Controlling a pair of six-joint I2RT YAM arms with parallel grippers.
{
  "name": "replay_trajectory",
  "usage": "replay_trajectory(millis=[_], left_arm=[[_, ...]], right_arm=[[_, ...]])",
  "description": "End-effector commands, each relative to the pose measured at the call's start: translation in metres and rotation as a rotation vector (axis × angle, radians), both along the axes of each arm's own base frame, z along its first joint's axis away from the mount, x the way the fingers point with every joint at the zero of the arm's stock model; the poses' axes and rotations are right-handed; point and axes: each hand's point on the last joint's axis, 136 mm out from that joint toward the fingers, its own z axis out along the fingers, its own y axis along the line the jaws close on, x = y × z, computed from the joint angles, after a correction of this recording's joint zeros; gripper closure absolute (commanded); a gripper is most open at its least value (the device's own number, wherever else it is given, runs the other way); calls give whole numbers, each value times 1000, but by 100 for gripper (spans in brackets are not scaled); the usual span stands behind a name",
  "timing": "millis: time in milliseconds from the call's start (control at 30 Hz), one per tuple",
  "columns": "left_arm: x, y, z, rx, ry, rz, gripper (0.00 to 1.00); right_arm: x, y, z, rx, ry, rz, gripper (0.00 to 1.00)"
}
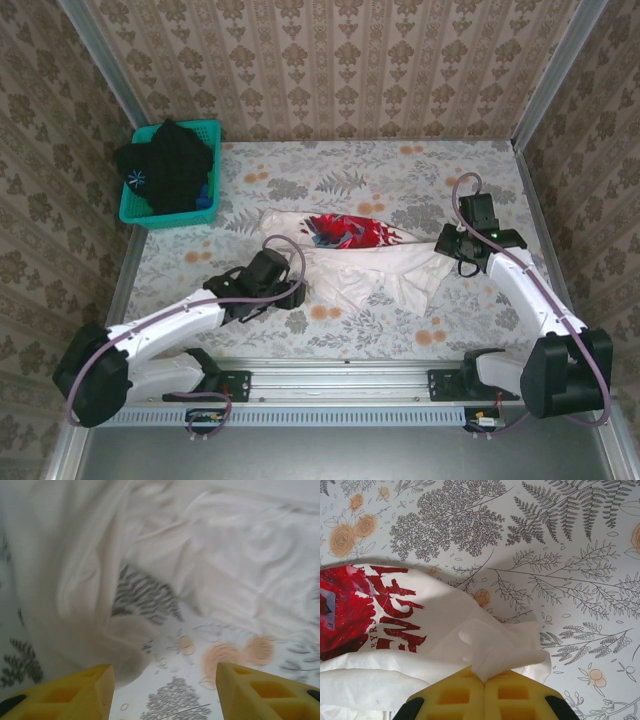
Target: Fold and stack the t-shirts
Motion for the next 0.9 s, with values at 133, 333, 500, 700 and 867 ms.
replay_trajectory(millis=[133,333,500,700,867], left_arm=[[14,-9,-31,20,92,118,46],[15,-2,-39,63,106,140,60],[15,12,-36,95,99,166,77],[14,25,-36,127,107,177,100],[30,63,30,202,-10,244,100]], right_arm=[[1,1,1,9,-18,8,100],[-2,1,0,8,-19,6,100],[-1,0,-2,10,-16,4,100],[-1,2,-2,16,-17,8,100],[-9,10,30,50,-65,40,100]])
